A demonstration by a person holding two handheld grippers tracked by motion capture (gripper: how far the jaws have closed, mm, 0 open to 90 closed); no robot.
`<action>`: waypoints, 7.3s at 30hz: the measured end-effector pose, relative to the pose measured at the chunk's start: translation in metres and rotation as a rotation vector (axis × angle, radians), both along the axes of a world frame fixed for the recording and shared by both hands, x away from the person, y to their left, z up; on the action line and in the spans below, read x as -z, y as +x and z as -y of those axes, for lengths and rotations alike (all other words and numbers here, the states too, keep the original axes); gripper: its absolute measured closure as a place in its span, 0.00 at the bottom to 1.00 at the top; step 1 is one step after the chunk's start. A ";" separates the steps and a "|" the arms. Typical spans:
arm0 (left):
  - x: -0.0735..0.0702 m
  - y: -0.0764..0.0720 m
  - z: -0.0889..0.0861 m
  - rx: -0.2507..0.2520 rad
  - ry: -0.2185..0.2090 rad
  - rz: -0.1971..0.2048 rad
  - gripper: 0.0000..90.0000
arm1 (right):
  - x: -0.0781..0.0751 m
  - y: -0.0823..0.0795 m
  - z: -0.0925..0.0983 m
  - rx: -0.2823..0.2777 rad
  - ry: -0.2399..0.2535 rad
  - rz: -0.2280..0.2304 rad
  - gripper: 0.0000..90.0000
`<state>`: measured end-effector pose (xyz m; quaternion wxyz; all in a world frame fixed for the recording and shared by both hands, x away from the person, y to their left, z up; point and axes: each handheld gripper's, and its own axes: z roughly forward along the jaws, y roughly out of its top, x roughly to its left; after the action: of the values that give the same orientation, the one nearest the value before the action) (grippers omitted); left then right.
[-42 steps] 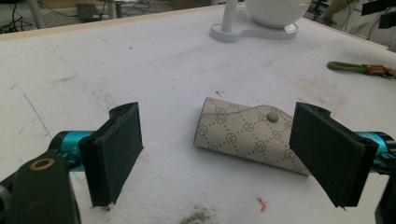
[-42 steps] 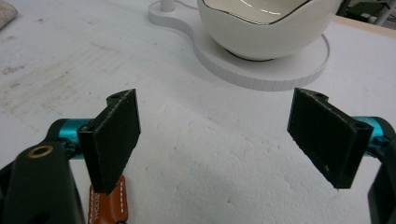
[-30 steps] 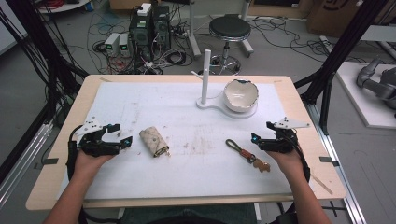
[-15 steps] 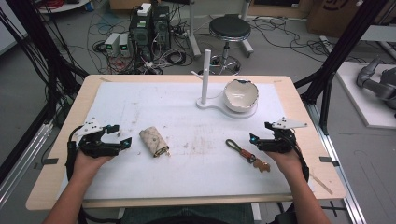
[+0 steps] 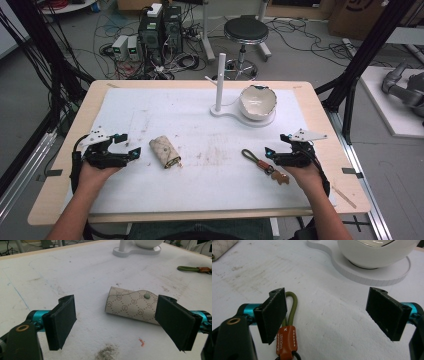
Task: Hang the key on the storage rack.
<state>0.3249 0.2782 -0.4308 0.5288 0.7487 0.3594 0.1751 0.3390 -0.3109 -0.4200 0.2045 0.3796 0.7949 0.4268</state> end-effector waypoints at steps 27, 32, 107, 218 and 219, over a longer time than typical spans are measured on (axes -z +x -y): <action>0.001 0.000 0.001 0.014 0.011 -0.004 0.19 | 0.024 -0.016 -0.023 -0.168 -0.211 -0.114 0.31; 0.001 0.000 0.002 0.019 0.015 -0.005 0.19 | 0.025 -0.017 -0.024 -0.174 -0.231 -0.131 0.43; 0.001 -0.003 0.001 0.010 0.025 0.002 0.19 | -0.070 0.007 -0.032 -0.132 -0.031 0.163 0.81; 0.002 -0.004 -0.004 0.003 0.038 0.007 0.19 | -0.023 0.009 -0.045 0.018 0.016 0.131 0.24; 0.002 -0.005 -0.004 0.004 0.040 0.009 0.19 | -0.023 0.010 -0.045 0.019 0.015 0.129 0.24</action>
<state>0.3203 0.2824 -0.4323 0.5156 0.7591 0.3519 0.1848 0.3487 -0.2663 -0.3971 0.2567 0.3601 0.7733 0.4543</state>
